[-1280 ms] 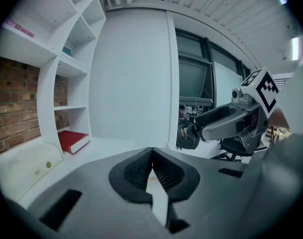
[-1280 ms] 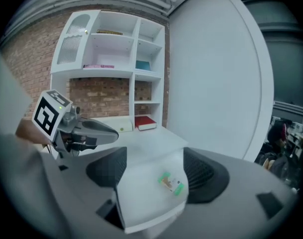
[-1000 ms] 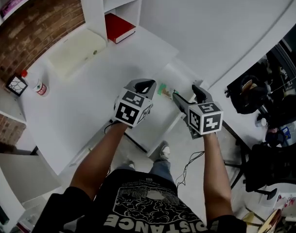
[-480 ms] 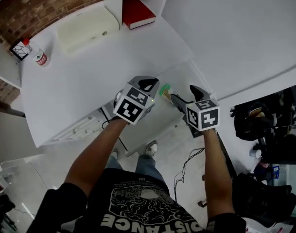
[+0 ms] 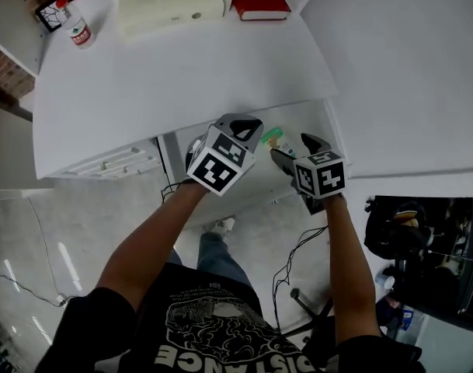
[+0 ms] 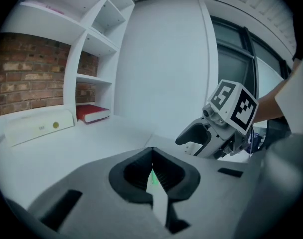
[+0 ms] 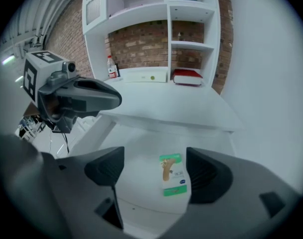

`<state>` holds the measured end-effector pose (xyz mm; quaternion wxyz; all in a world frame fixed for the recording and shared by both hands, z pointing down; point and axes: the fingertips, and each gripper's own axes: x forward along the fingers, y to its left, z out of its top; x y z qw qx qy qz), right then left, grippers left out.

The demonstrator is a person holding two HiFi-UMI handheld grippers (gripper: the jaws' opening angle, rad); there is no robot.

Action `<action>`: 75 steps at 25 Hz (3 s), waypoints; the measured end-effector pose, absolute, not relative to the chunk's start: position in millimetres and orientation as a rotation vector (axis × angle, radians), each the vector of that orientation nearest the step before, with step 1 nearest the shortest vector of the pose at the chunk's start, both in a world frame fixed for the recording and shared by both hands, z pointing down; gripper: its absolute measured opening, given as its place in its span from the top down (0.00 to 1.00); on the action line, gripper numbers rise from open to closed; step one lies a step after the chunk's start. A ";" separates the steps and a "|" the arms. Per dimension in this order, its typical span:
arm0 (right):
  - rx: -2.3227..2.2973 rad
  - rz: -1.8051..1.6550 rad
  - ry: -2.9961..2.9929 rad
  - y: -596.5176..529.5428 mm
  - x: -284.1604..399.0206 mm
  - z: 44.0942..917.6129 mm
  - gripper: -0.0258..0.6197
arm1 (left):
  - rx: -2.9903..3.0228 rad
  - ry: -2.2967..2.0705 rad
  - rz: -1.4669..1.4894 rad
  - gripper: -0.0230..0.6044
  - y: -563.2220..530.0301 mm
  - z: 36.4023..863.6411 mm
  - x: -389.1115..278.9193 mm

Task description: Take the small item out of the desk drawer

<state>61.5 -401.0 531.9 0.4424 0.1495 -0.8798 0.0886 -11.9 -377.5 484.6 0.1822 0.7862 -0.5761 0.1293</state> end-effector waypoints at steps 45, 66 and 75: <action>0.167 0.198 -1.857 -449.9 70.8 710.2 0.35 | 1.948 -1.766 0.425 0.95 -364.1 590.8 -24.4; 0.372 0.215 -2.085 -444.0 60.9 582.3 0.42 | 2.070 -1.764 0.434 0.95 -370.6 495.6 -29.4; 0.538 0.210 -2.210 -438.7 49.4 495.8 0.42 | 2.168 -1.781 0.424 0.95 -367.0 431.8 -45.0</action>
